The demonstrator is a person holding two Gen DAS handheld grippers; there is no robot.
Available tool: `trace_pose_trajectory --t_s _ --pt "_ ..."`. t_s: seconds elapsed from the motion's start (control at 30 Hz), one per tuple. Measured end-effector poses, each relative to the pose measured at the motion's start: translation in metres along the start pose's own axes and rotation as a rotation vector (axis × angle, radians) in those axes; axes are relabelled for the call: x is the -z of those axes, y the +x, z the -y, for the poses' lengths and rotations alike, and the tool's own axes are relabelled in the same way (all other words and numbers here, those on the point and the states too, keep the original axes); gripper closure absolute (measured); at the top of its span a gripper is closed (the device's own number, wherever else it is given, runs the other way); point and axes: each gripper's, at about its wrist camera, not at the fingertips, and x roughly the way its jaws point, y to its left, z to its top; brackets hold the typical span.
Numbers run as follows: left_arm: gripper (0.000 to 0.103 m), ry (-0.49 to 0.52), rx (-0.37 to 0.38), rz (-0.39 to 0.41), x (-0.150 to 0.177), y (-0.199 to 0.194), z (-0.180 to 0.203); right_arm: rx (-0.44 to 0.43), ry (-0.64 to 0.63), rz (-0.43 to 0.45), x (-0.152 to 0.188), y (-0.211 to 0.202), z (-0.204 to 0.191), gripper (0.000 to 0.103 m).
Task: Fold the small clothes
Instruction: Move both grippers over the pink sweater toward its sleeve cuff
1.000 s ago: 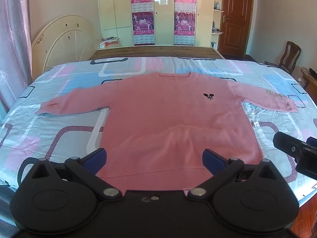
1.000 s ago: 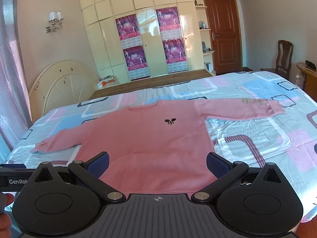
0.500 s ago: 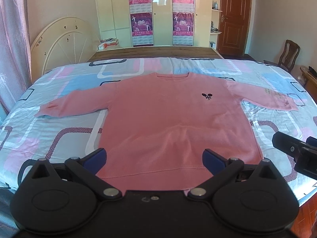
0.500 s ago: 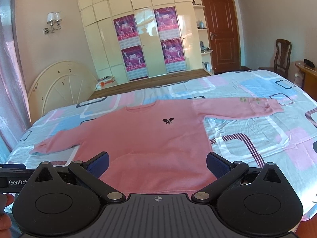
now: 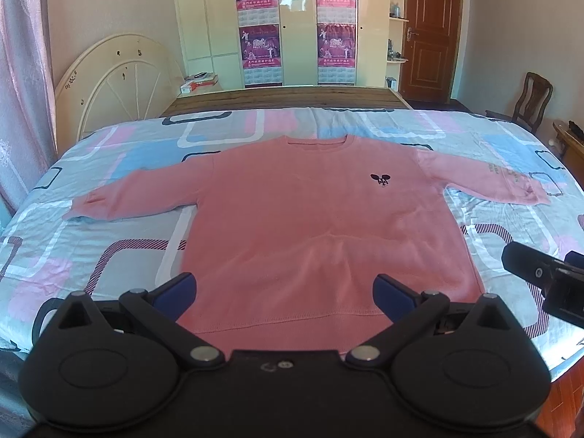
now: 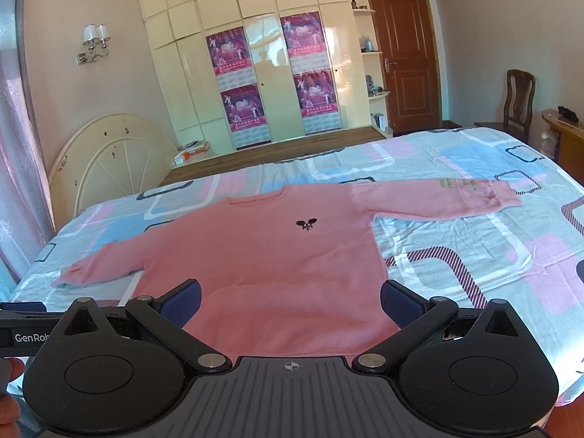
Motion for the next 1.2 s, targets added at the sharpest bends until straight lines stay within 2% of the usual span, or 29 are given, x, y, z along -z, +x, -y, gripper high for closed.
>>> trace_pose_trajectory --t_s 0.5,1.2 --pt "0.000 0.015 0.011 -0.035 0.001 0.009 0.011 0.011 -0.002 -0.030 0.001 0.005 0.003 0.000" --pt "0.000 -0.005 -0.012 -0.046 0.013 0.011 0.018 0.019 0.004 -0.053 0.013 0.003 0.012 0.000"
